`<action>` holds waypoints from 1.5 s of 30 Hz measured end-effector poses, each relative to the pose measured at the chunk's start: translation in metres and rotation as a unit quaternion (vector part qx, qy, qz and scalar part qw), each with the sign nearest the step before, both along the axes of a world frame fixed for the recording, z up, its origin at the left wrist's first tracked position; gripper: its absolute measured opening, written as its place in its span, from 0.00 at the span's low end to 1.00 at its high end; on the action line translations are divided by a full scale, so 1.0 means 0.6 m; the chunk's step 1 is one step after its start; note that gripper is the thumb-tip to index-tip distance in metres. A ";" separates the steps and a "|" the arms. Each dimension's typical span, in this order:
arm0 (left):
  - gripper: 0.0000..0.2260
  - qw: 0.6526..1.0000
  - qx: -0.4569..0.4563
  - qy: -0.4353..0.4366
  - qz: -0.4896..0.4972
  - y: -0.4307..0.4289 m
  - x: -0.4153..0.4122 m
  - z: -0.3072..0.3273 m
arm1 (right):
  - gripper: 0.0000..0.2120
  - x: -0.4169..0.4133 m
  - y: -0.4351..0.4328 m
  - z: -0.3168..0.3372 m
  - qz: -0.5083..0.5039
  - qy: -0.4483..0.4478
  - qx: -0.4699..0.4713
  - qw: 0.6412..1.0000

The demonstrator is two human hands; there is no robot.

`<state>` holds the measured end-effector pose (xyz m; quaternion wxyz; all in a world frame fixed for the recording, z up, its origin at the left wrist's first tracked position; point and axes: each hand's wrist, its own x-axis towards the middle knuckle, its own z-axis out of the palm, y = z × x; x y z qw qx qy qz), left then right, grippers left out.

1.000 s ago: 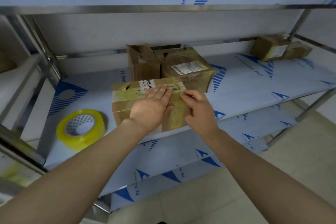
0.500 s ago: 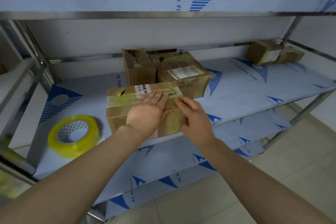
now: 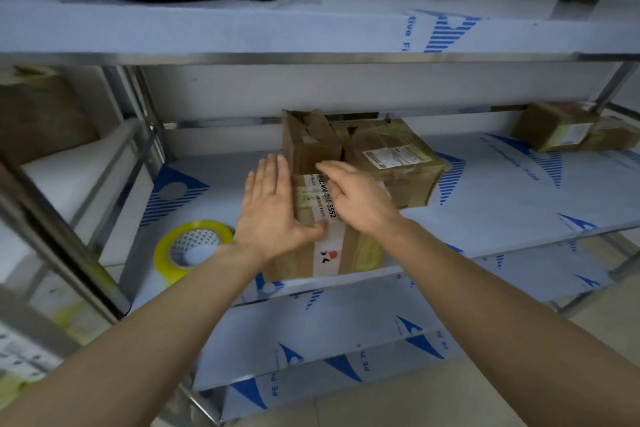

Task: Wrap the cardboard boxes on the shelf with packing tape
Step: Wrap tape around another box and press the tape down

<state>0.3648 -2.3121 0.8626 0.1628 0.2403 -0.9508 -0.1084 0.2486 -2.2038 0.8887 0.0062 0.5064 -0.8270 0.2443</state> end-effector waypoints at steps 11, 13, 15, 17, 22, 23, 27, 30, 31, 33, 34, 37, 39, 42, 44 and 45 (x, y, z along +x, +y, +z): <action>0.62 0.985 0.171 -0.007 -0.006 -0.027 0.013 -0.020 | 0.24 0.027 -0.089 -0.013 0.130 0.053 0.173 0.975; 0.62 0.985 0.174 -0.003 -0.014 -0.029 0.012 -0.023 | 0.23 0.028 -0.088 -0.013 0.109 0.063 0.181 0.975; 0.61 0.987 0.162 -0.001 -0.010 -0.034 0.013 -0.025 | 0.23 0.039 -0.090 -0.010 0.099 0.062 0.183 0.976; 0.62 0.986 0.166 0.005 -0.013 -0.040 0.012 -0.028 | 0.22 0.043 -0.092 -0.012 0.109 0.074 0.186 0.974; 0.62 0.984 0.178 0.003 -0.013 -0.022 0.015 -0.017 | 0.23 0.016 -0.081 -0.032 0.111 0.051 0.178 0.976; 0.61 0.984 0.178 -0.002 -0.014 -0.022 0.014 -0.017 | 0.23 0.016 -0.078 -0.034 0.101 0.064 0.175 0.977; 0.59 0.986 0.168 -0.006 -0.010 -0.026 0.014 -0.019 | 0.23 0.017 -0.090 -0.026 0.097 0.088 0.191 0.973; 0.58 0.987 0.160 -0.016 -0.013 -0.027 0.015 -0.020 | 0.23 0.014 -0.086 -0.028 0.092 0.095 0.197 0.972; 0.58 0.987 0.158 -0.017 -0.013 -0.024 0.016 -0.019 | 0.23 0.014 -0.083 -0.034 0.091 0.099 0.190 0.973; 0.58 0.988 0.155 -0.019 -0.010 -0.022 0.016 -0.016 | 0.24 0.013 -0.079 -0.041 0.081 0.083 0.182 0.976; 0.59 0.988 0.154 -0.022 -0.009 -0.021 0.015 -0.015 | 0.25 0.013 -0.078 -0.042 0.071 0.067 0.184 0.978; 0.59 0.988 0.154 -0.029 -0.005 -0.022 0.015 -0.014 | 0.25 0.005 -0.086 -0.032 0.059 0.064 0.202 0.975; 0.58 0.988 0.154 -0.031 -0.006 -0.023 0.017 -0.013 | 0.25 0.003 -0.089 -0.025 0.069 0.054 0.203 0.975; 0.58 0.988 0.151 -0.030 -0.011 -0.022 0.019 -0.013 | 0.25 0.009 -0.081 -0.029 0.095 0.051 0.183 0.977; 0.57 0.988 0.148 -0.031 -0.008 -0.022 0.017 -0.012 | 0.24 0.010 -0.081 -0.035 0.114 0.086 0.187 0.972; 0.57 0.988 0.150 -0.033 -0.007 -0.024 0.016 -0.012 | 0.24 0.010 -0.083 -0.037 0.116 0.094 0.188 0.971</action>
